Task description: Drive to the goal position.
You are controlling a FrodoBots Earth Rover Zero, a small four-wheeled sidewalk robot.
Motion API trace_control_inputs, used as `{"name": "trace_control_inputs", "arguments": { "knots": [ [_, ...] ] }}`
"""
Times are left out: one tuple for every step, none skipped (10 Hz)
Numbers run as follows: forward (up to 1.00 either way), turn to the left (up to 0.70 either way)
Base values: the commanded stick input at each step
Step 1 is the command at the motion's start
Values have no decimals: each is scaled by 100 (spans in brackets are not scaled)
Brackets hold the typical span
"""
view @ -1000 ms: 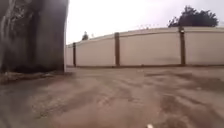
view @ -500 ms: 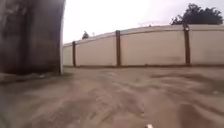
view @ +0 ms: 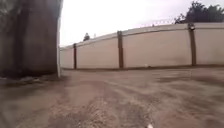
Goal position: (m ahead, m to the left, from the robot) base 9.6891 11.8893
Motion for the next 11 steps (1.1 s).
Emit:
{"name": "trace_control_inputs", "arguments": {
  "knots": [
    [85, 5],
    [85, 5],
    [85, 5],
    [85, 5],
    [85, 5],
    [85, 5],
    [85, 5],
    [85, 5],
    [85, 5],
    [85, 5],
    [85, 5]
  ]
}}
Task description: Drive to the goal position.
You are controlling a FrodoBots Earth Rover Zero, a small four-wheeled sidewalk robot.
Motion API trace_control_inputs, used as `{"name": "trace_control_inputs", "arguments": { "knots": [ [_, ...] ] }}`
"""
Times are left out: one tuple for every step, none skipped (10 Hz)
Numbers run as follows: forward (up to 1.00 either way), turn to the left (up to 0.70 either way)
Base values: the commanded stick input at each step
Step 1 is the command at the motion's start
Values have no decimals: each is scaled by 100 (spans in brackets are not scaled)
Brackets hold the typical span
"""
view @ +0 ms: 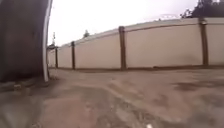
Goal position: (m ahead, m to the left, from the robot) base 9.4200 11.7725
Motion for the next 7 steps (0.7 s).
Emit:
{"name": "trace_control_inputs", "arguments": {
  "knots": [
    [85, 5],
    [85, 5],
    [85, 5],
    [85, 5],
    [85, 5],
    [85, 5],
    [85, 5]
  ]
}}
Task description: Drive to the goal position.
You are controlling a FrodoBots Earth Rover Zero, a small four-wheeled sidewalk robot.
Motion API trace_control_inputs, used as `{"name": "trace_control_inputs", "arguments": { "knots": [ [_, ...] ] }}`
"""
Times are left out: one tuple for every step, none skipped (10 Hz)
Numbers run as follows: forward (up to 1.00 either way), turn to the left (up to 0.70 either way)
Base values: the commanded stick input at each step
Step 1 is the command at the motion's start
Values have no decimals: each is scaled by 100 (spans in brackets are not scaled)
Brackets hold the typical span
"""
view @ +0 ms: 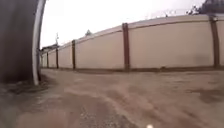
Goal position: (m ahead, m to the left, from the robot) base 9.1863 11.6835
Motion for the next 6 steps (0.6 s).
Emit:
{"name": "trace_control_inputs", "arguments": {
  "knots": [
    [85, 5],
    [85, 5],
    [85, 5],
    [85, 5],
    [85, 5],
    [85, 5]
  ]
}}
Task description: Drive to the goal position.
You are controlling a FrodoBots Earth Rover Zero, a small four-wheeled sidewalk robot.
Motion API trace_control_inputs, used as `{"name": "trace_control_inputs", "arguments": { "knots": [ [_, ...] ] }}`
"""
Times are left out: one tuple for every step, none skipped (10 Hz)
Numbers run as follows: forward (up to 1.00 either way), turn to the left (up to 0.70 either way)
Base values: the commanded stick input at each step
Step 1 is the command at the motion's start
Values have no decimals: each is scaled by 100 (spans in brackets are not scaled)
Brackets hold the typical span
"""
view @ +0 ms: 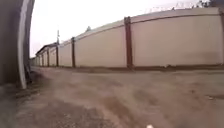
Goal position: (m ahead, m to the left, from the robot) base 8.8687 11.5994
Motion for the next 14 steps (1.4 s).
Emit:
{"name": "trace_control_inputs", "arguments": {
  "knots": [
    [85, 5],
    [85, 5],
    [85, 5],
    [85, 5],
    [85, 5],
    [85, 5],
    [85, 5],
    [85, 5],
    [85, 5],
    [85, 5],
    [85, 5],
    [85, 5],
    [85, 5],
    [85, 5]
  ]
}}
